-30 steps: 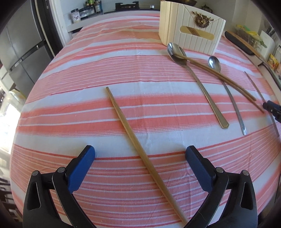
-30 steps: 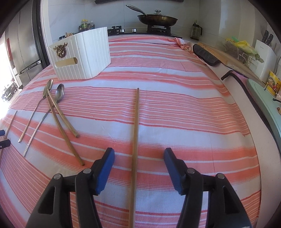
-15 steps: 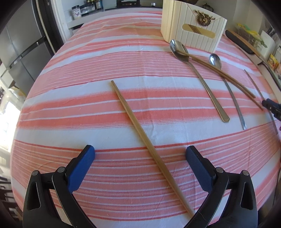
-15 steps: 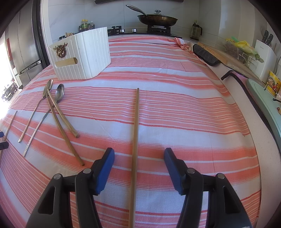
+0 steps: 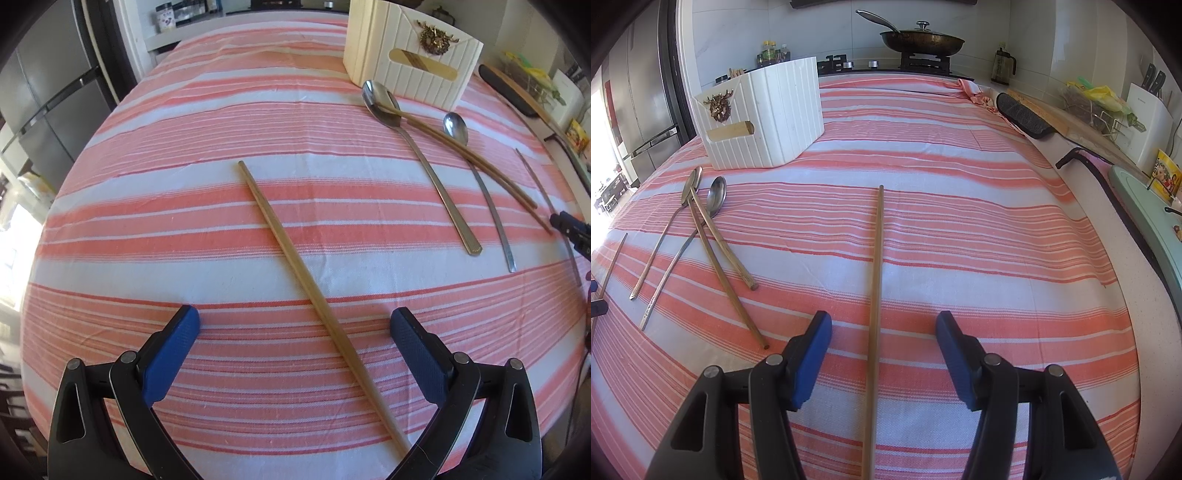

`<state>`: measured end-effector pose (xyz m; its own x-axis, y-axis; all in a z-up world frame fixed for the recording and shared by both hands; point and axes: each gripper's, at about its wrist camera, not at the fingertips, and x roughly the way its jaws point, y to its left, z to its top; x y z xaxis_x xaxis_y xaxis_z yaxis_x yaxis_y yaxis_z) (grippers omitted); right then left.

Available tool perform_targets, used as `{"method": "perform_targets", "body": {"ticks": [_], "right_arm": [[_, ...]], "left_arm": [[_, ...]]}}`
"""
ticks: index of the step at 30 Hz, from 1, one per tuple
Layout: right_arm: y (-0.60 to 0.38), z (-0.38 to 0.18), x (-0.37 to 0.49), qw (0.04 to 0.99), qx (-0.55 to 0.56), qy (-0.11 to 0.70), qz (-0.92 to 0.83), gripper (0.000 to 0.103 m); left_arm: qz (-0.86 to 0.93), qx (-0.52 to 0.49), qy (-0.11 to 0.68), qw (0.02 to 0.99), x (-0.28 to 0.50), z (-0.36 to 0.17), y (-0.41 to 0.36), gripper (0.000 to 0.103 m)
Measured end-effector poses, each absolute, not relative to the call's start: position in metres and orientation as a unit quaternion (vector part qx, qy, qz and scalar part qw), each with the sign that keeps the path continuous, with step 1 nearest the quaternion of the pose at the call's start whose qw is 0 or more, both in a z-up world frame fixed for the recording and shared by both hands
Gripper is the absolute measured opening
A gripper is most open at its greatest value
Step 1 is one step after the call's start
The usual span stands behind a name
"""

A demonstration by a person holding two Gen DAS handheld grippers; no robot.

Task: Organize utensils
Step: 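Position both open tools over two loose wooden chopsticks, then close both tools on the chopsticks and lift them toward the holder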

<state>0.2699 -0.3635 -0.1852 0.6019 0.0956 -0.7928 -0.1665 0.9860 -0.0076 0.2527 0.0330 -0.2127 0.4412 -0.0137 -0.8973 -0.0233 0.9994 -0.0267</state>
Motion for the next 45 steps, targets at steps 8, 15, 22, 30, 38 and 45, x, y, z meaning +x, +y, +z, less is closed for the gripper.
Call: {"method": "perform_targets", "body": {"ticks": [8, 15, 22, 30, 38, 45], "right_arm": [[-0.368, -0.183, 0.266, 0.887, -0.024, 0.454, 0.084, 0.064], [-0.379, -0.176, 0.274, 0.848, -0.007, 0.515, 0.123, 0.064], [-0.383, -0.177, 0.312, 0.824, -0.011, 0.552, 0.13, 0.061], [-0.337, -0.182, 0.379, 0.83, -0.05, 0.542, 0.123, 0.051], [-0.334, -0.151, 0.386, 0.863, -0.036, 0.49, 0.118, 0.005], [-0.351, -0.046, 0.312, 0.915, 0.02, 0.366, 0.17, 0.005]], "left_arm": [[-0.011, -0.116, 0.538, 0.835, 0.255, -0.204, 0.074, 0.102], [0.001, -0.095, 0.549, 0.83, 0.28, -0.204, 0.076, 0.09], [0.011, -0.025, 0.557, 0.83, 0.303, -0.207, 0.058, 0.076], [0.006, -0.012, 0.549, 0.836, 0.316, -0.203, 0.048, 0.022], [-0.036, -0.041, 0.483, 0.874, 0.313, -0.173, 0.054, 0.004], [-0.087, -0.071, 0.379, 0.918, 0.277, -0.091, 0.063, 0.004]]}}
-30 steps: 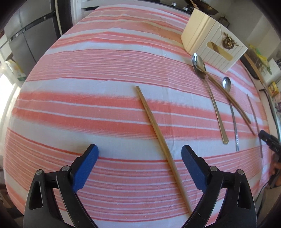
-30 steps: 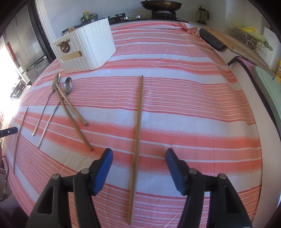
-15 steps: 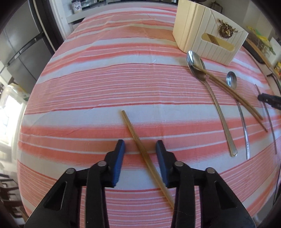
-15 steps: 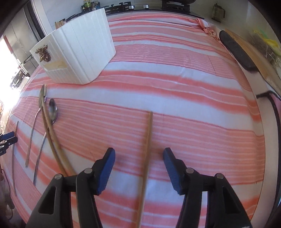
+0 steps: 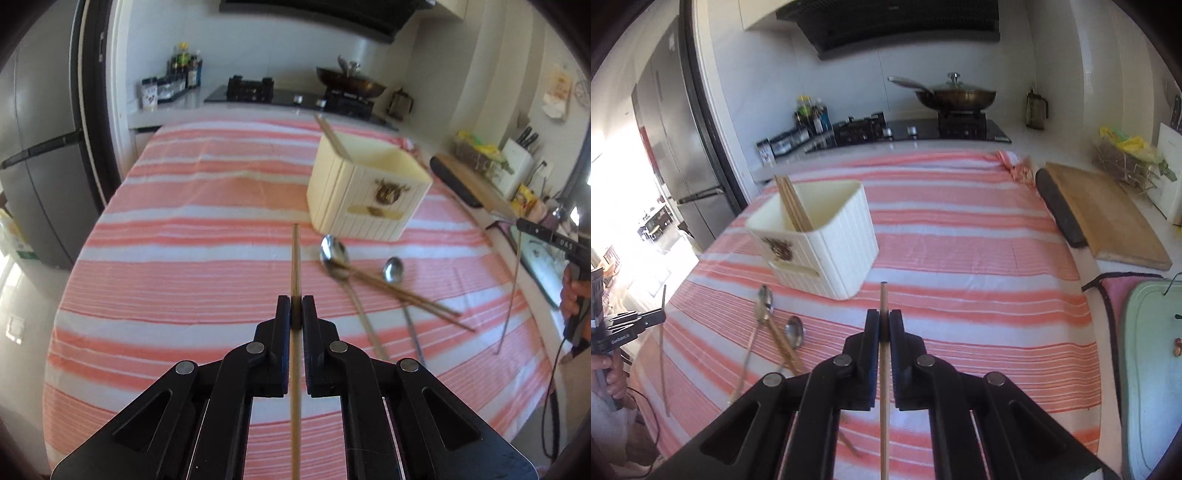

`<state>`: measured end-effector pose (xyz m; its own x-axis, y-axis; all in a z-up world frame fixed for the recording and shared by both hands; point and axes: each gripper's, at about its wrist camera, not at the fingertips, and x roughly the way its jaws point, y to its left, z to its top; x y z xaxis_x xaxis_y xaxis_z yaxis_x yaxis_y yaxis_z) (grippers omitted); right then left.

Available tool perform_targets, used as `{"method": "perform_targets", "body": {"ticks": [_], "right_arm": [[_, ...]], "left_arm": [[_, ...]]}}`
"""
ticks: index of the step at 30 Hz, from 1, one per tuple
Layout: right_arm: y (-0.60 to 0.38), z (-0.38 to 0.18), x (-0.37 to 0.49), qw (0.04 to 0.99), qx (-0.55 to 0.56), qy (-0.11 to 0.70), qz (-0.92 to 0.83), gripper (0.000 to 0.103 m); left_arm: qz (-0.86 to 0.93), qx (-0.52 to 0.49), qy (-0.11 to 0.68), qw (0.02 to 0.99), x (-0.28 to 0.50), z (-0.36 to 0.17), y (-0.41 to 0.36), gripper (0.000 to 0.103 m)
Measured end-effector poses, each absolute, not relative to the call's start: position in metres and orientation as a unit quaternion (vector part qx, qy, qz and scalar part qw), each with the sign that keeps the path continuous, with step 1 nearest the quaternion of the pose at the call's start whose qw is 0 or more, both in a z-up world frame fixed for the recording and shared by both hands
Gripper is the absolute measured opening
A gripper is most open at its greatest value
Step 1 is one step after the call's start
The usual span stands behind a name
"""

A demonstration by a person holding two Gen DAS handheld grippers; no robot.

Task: Organize utensils
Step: 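Close both tools on the chopsticks and lift them toward the holder, then lower the chopsticks into the holder and open both tools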

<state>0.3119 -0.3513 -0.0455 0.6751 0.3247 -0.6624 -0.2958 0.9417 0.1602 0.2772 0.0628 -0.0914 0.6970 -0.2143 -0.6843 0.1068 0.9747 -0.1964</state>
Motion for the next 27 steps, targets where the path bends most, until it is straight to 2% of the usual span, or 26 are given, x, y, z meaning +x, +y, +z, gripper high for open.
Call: {"method": "perform_targets", "body": {"ticks": [4, 9, 16, 27], "right_arm": [[-0.358, -0.006, 0.279, 0.929, 0.022, 0.321, 0.18, 0.005], [-0.355, 0.024, 0.253, 0.945, 0.016, 0.271, 0.185, 0.005], [-0.343, 0.049, 0.251, 0.956, 0.01, 0.23, 0.18, 0.005], [-0.319, 0.091, 0.275, 0.967, -0.008, 0.177, 0.184, 0.005]], "left_arm": [[-0.113, -0.09, 0.335, 0.931, 0.262, -0.054, 0.068, 0.004], [-0.128, -0.097, 0.309, 0.937, 0.252, -0.032, 0.067, 0.004], [-0.133, -0.092, 0.288, 0.944, 0.249, -0.007, 0.072, 0.004], [-0.148, -0.088, 0.232, 0.957, 0.273, 0.065, 0.077, 0.004]]}}
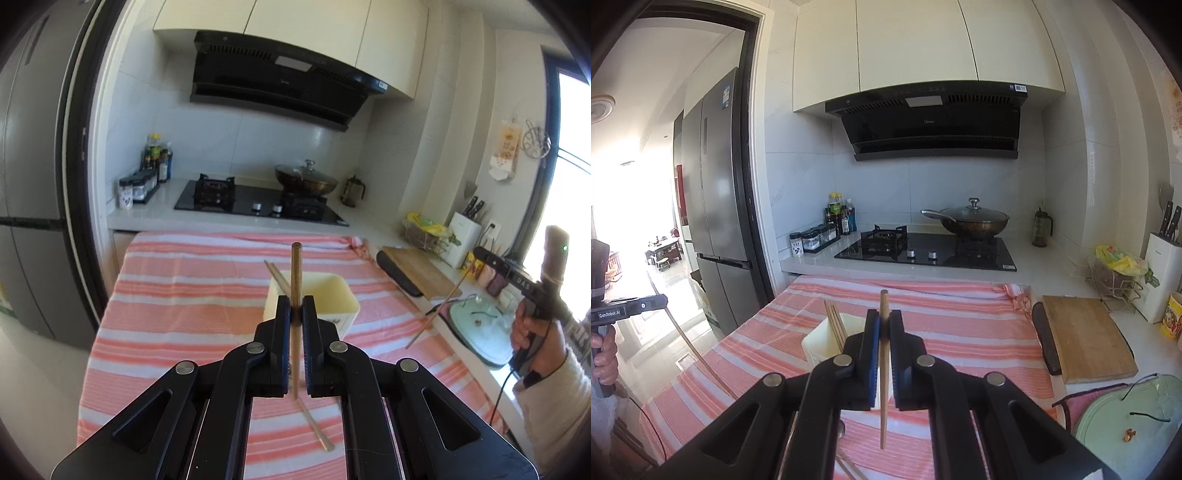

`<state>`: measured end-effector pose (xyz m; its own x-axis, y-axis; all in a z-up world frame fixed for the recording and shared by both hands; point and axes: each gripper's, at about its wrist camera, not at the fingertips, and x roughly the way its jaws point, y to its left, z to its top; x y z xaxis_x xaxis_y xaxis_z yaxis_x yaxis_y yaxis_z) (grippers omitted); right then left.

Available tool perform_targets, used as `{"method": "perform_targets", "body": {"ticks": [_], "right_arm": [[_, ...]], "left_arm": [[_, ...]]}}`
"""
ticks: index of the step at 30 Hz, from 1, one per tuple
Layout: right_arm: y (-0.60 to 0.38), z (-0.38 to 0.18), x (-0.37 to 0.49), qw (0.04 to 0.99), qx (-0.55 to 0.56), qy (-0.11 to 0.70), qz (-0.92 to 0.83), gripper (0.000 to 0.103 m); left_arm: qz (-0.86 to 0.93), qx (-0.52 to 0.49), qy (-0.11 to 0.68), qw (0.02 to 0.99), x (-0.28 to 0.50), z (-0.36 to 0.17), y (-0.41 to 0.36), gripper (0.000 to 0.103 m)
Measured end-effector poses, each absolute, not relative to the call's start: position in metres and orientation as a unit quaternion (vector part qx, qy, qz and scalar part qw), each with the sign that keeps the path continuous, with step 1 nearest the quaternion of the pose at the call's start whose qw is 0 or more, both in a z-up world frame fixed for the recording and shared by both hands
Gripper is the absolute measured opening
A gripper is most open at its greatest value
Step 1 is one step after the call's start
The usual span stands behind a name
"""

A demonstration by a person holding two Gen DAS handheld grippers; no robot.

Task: Organize utensils
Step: 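Lower the chopsticks into the holder and open both tools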

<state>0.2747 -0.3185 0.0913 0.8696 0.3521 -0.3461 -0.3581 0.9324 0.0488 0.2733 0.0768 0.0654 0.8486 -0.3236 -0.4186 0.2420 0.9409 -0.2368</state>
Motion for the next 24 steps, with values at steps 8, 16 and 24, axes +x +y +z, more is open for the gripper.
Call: {"method": "perform_targets", "body": {"ticks": [8, 16, 24], "right_arm": [[-0.29, 0.121, 0.317, 0.973, 0.002, 0.123, 0.197, 0.005], [-0.258, 0.104, 0.379, 0.973, 0.012, 0.107, 0.205, 0.005], [-0.226, 0.035, 0.464, 0.939, -0.036, 0.27, 0.209, 0.006]], "left_arm": [[-0.157, -0.086, 0.189, 0.966, 0.337, 0.118, 0.048, 0.004], [-0.126, -0.076, 0.213, 0.966, 0.427, 0.088, 0.016, 0.004], [-0.114, -0.089, 0.37, 0.918, 0.513, -0.004, 0.009, 0.004]]}}
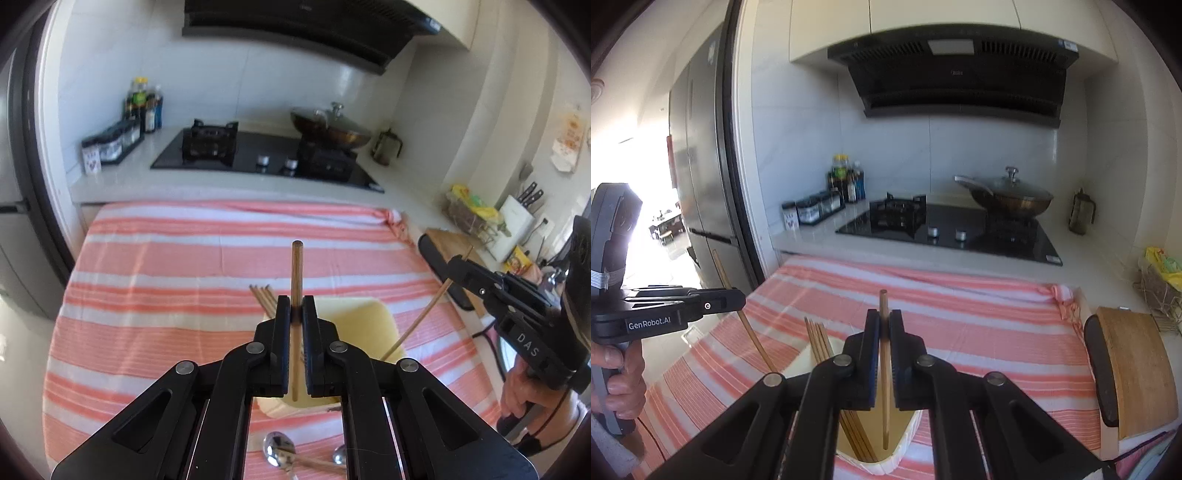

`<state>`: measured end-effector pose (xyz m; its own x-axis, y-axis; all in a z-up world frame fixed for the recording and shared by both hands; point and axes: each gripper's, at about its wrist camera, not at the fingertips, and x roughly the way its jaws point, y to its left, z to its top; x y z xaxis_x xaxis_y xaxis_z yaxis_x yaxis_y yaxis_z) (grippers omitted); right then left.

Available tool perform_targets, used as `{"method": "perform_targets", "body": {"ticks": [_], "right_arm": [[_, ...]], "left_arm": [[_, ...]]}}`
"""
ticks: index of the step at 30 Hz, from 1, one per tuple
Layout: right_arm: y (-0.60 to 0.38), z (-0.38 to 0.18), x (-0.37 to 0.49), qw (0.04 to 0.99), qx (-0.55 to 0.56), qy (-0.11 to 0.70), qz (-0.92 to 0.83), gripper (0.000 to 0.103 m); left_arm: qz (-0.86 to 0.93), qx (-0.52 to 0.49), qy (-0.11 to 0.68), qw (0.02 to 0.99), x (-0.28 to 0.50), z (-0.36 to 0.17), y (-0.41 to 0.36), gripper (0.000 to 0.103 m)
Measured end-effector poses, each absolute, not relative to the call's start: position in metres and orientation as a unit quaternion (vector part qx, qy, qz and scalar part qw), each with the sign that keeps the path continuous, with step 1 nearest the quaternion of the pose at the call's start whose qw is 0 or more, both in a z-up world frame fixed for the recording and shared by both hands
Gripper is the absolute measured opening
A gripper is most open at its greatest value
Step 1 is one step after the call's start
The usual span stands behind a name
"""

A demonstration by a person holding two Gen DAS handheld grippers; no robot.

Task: Organize utensils
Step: 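Lower the chopsticks into the holder and open both tools, then withdraw both open tools back over the spoons and remaining chopsticks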

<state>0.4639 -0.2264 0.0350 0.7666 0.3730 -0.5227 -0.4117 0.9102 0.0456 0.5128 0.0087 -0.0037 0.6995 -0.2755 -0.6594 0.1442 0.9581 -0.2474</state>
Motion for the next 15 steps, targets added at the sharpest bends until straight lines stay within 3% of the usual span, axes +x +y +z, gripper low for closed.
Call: {"method": "perform_targets", "body": {"ticks": [4, 5, 6, 7, 8, 9, 15], "right_arm": [[-0.218, 0.01, 0.486, 0.925, -0.036, 0.315, 0.21, 0.007], [-0.218, 0.008, 0.49, 0.923, -0.03, 0.319, 0.214, 0.014], [-0.219, 0.007, 0.491, 0.922, -0.02, 0.32, 0.216, 0.022], [-0.223, 0.008, 0.49, 0.924, -0.006, 0.317, 0.216, 0.043], [-0.227, 0.011, 0.487, 0.926, 0.011, 0.308, 0.217, 0.053], [-0.233, 0.014, 0.482, 0.93, 0.026, 0.296, 0.218, 0.053], [-0.27, 0.012, 0.431, 0.936, 0.017, 0.286, 0.204, 0.053]], "left_arm": [[-0.111, -0.082, 0.407, 0.903, 0.528, -0.03, 0.005, 0.005], [-0.109, -0.084, 0.412, 0.901, 0.527, -0.032, 0.006, 0.011], [-0.11, -0.091, 0.413, 0.899, 0.525, -0.033, 0.009, 0.024], [-0.113, -0.098, 0.41, 0.9, 0.521, -0.032, 0.012, 0.032], [-0.113, -0.101, 0.404, 0.902, 0.514, -0.03, 0.016, 0.046], [-0.111, -0.097, 0.4, 0.905, 0.509, -0.028, 0.019, 0.053], [-0.105, -0.056, 0.413, 0.903, 0.446, -0.051, 0.044, 0.071]]}}
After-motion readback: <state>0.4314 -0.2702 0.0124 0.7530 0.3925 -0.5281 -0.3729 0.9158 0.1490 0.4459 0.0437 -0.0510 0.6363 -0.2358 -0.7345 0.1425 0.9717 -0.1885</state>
